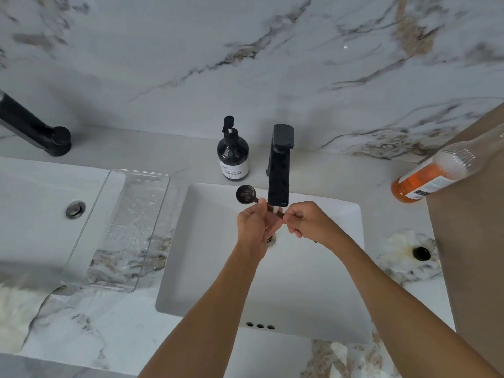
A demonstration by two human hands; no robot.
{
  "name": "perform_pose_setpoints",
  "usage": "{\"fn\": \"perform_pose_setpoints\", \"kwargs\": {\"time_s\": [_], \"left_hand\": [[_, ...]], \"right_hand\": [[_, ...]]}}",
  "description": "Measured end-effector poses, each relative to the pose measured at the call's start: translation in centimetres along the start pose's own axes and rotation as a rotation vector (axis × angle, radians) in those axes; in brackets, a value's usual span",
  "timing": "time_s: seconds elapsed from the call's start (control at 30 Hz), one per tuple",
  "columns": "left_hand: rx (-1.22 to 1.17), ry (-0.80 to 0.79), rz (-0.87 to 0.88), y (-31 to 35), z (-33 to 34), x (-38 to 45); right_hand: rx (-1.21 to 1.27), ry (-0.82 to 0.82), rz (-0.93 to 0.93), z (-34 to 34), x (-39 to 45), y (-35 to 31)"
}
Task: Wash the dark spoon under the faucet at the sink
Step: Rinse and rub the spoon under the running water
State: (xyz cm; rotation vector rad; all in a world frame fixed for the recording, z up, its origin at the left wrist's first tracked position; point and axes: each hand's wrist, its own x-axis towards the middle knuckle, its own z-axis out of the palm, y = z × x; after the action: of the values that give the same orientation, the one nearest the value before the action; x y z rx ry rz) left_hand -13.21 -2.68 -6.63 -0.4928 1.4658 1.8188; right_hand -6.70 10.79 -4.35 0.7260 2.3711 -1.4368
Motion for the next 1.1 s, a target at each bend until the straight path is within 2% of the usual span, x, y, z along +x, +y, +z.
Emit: {"fn": "perform_pose_setpoints", "kwargs": {"time_s": [0.2,0.37,0.47,0.6,0.73,0.8,0.9,0.97,1.1], "left_hand": [[0.056,-0.064,0.007,-0.6,0.3,-0.3],[0.009,-0.004,0.026,-0.4,0.2,-0.5],[-0.014,0.008,0.012,-0.1,0.2,-0.6],[0.049,-0.053,0.017,0.0,0.1,-0.9],[-0.032,-0.058,0.029,0.5,-0.6,-0.7],[-0.037,-0.033,0.057,0.9,-0.9,-0.6],[-0.037,0.016,0.089,1.3,-1.6,0.0],[-0.059,0.038,0.094,1.5,-1.9,0.2],[-0.111,-0.001,0.062,1.3,-1.3,0.0]], "right_hand": [[-0.011,0.01,0.001,-0.3,-0.2,0.9],[0.005,-0.027,0.015,-0.5,-0.5,1.2],[0.008,0.011,0.015,0.0,-0.2,0.9],[-0.041,0.099,-0.021,0.8,0.3,0.6],[-0.001,0.135,-0.045,1.8,0.8,-0.3],[0.064,0.114,-0.052,2.1,1.0,-0.9],[0.148,-0.028,-0.06,1.7,1.0,-1.2],[0.153,-0.058,-0.063,1.3,1.0,-1.0],[0.206,0.074,-0.084,1.5,1.2,-1.2]]}}
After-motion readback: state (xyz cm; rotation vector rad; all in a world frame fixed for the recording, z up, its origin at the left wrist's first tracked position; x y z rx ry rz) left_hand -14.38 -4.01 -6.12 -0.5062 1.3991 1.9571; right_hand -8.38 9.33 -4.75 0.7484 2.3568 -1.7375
